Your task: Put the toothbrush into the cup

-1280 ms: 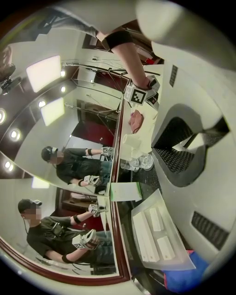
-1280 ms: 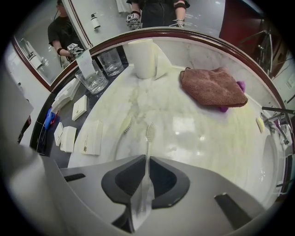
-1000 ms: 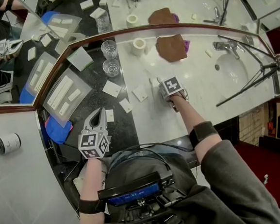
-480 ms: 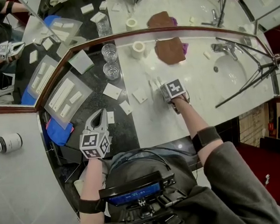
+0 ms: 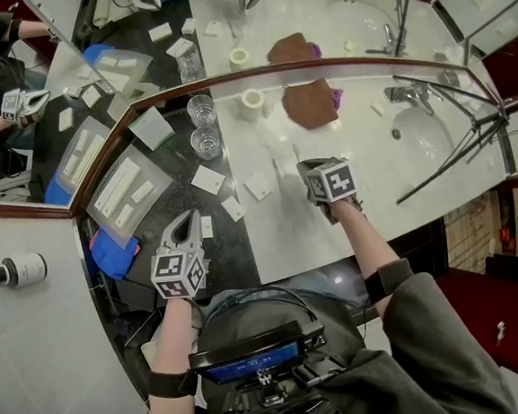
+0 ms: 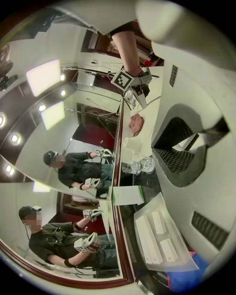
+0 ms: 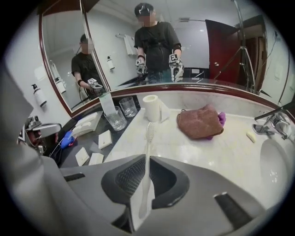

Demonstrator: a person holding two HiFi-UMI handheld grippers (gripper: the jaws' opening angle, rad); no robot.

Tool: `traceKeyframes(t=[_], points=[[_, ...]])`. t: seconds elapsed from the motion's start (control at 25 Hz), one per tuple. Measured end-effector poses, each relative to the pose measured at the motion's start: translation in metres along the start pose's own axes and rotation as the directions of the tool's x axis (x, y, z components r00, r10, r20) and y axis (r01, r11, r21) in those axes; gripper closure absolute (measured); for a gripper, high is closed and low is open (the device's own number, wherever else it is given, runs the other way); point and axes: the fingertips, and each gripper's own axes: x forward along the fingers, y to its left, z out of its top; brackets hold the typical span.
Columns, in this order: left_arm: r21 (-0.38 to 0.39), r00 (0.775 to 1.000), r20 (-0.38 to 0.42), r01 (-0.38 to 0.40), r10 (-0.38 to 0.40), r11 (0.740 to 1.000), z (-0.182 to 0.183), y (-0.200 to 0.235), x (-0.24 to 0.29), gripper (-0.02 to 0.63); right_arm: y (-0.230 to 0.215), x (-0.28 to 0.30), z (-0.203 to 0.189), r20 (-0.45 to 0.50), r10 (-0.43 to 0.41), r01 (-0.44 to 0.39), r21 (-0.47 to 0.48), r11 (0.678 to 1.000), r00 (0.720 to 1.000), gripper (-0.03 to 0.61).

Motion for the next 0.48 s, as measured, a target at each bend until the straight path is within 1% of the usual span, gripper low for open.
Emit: traceKeyframes(t=[0.08,0.16,0.28,0.36,0.48], points=[[0.003,1.000,0.003,0.001,-0.001,1.000,0.001,-0.002,0.001,0.611,0.006,-0.012,0.011,0.085,0.021,-0.020,-0.010,1.000,0.996,0.532],[0.006,1.000,0.005,0.003,-0.003,1.000,0.003,-0.004,0.002,0.611,0.012,-0.025,0.021,0.162,0.031,-0.027,-0.032,0.999,0.986,0.531],[0.011,1.000,0.010,0.005,-0.005,1.000,0.004,-0.008,0.003,0.611,0.012,-0.040,0.024,0.246,0.029,-0.018,-0.048,0.999,0.969,0.529],[0.014,1.000,0.013,0.005,-0.006,1.000,0.005,-0.011,0.003,0.612,0.011,-0.051,0.025,0.310,0.028,-0.018,-0.033,0.999,0.950,0.529],[0.019,1.000,0.016,0.005,-0.005,1.000,0.007,-0.015,0.003,0.611,0.009,-0.067,0.028,0.404,0.025,-0.019,-0.018,1.000,0.914,0.529]])
